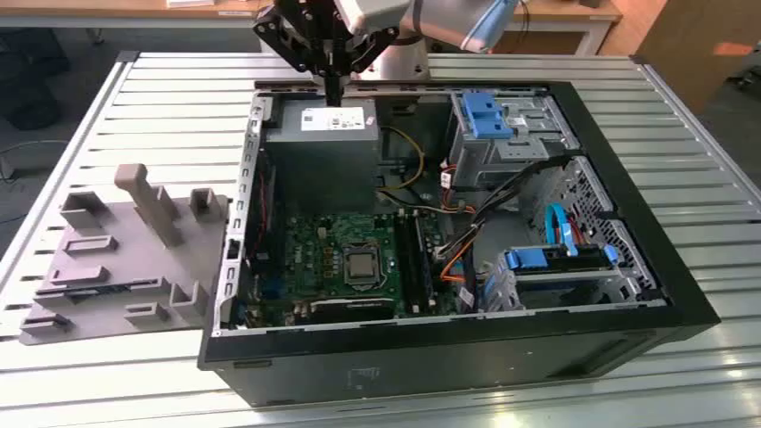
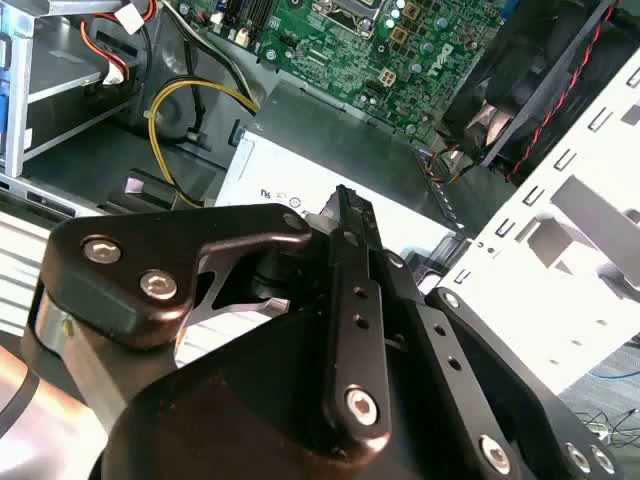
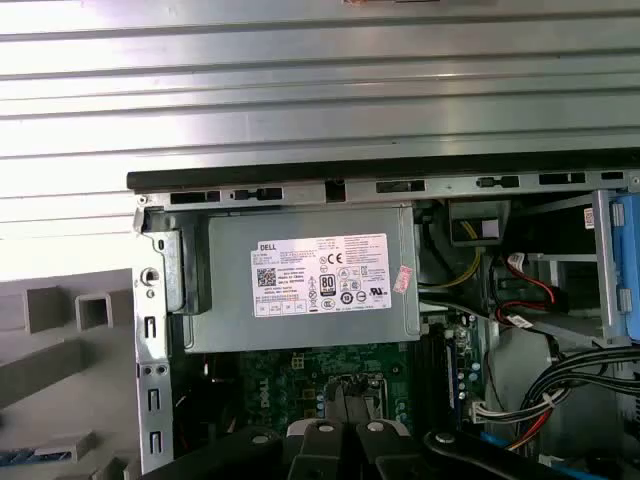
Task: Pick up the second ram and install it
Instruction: 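Reach for the second ram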
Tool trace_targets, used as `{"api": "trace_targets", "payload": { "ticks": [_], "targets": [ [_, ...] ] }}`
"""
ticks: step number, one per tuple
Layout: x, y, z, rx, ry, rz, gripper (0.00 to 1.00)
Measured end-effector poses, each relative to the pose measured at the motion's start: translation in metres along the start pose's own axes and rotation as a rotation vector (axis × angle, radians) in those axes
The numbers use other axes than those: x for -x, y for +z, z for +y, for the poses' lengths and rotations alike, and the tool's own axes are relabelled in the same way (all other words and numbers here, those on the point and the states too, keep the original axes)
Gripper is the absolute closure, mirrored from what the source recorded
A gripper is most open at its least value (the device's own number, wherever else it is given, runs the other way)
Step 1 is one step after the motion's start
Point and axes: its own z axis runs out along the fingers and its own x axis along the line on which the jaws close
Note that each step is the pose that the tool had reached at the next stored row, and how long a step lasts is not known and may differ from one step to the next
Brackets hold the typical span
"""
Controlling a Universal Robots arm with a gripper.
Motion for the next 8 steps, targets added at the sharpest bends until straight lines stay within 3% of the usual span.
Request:
{"api": "trace_targets", "payload": {
  "ticks": [8],
  "targets": [
    [0.0, 0.0, 0.0, 0.0, 0.0, 0.0, 0.89]
  ]
}}
